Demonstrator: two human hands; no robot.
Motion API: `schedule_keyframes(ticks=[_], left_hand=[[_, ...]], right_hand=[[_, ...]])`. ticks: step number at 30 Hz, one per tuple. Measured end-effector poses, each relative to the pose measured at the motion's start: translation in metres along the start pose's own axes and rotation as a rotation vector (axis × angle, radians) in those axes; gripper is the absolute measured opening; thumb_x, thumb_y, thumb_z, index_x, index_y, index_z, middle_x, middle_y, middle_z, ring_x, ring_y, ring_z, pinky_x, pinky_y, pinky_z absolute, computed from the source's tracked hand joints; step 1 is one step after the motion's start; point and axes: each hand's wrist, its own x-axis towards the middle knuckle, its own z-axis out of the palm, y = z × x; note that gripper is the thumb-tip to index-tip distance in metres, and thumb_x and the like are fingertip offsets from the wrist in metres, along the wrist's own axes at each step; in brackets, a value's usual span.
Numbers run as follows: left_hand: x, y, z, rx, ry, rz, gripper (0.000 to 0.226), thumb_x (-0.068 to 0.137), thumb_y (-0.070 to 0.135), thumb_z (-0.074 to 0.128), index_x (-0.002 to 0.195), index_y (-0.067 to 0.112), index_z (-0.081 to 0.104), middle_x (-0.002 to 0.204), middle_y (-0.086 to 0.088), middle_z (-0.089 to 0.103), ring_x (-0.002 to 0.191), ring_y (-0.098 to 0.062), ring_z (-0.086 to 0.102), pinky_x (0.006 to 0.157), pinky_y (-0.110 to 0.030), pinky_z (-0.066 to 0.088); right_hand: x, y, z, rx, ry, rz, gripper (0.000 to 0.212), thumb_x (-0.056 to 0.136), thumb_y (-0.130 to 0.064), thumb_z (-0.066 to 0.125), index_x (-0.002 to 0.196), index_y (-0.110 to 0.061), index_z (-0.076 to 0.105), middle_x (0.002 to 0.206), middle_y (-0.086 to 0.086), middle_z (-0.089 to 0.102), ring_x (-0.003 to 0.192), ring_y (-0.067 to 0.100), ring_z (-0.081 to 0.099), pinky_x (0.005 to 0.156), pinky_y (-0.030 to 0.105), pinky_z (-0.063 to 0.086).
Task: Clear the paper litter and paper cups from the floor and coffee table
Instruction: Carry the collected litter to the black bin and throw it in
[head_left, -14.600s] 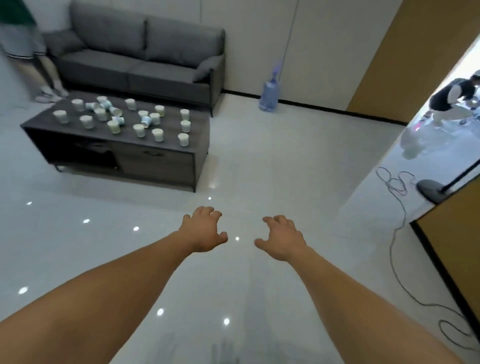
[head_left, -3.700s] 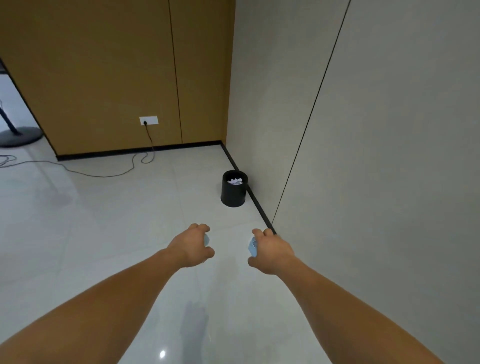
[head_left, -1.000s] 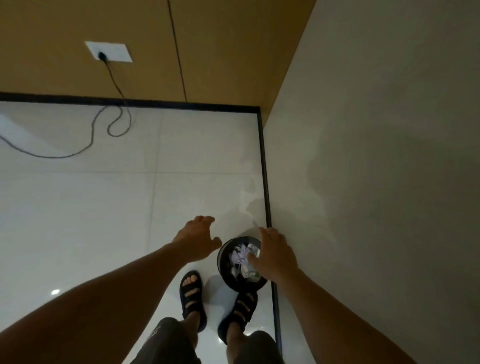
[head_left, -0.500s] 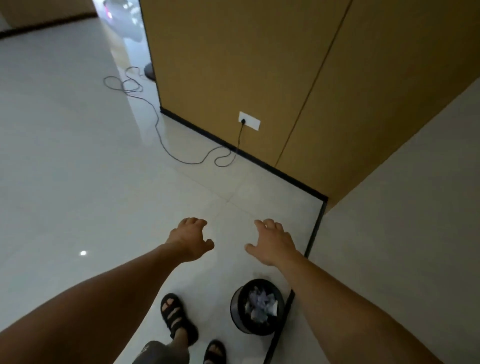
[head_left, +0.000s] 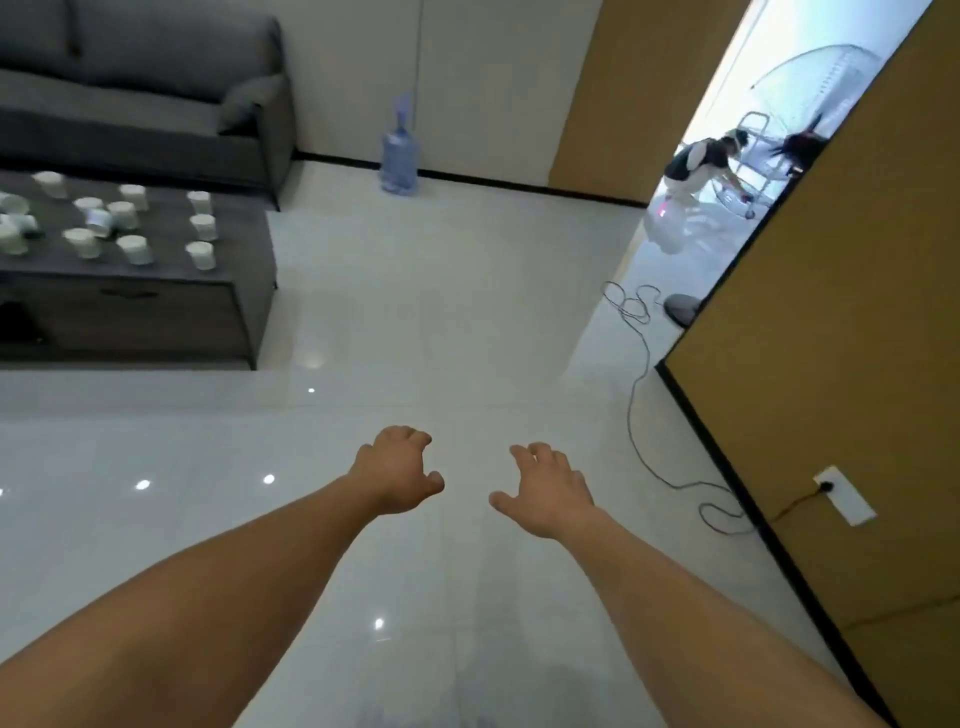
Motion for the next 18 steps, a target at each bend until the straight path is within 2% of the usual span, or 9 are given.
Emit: schedule_keyframes(ticks=[8,18], left_hand=[[-0.069,-0.267,-0.125,-0.067,0.205,-0.365,0.069,0.086,0.047,0.055,0.145,0.019,0.035,0.151,-0.004,0.033,0.139,-0.024,0.028,0.109,-0.043,0.033],[-0.134,-0.463,-0.174,-0.133,0.206,-0.676,0.070,0.087,0.048,0.054,0.147,0.020,0.031,0.154,-0.002,0.027,0.143,-0.021,0.020,0.113,-0.041,0.028]], right_hand=[[0.060,-0.281,-0.008,-0.087,-0.004,-0.385,0.079,0.090,-0.062,0.048,0.154,-0.024,0.020,0.159,0.003,0.020,0.144,0.026,0.021,0.111,0.046,0.027],[0.123,-0.535,0.017,-0.169,-0.135,-0.691,0.079,0.089,-0.061,0.050,0.153,-0.025,0.022,0.157,0.002,0.026,0.141,0.025,0.027,0.110,0.043,0.031]])
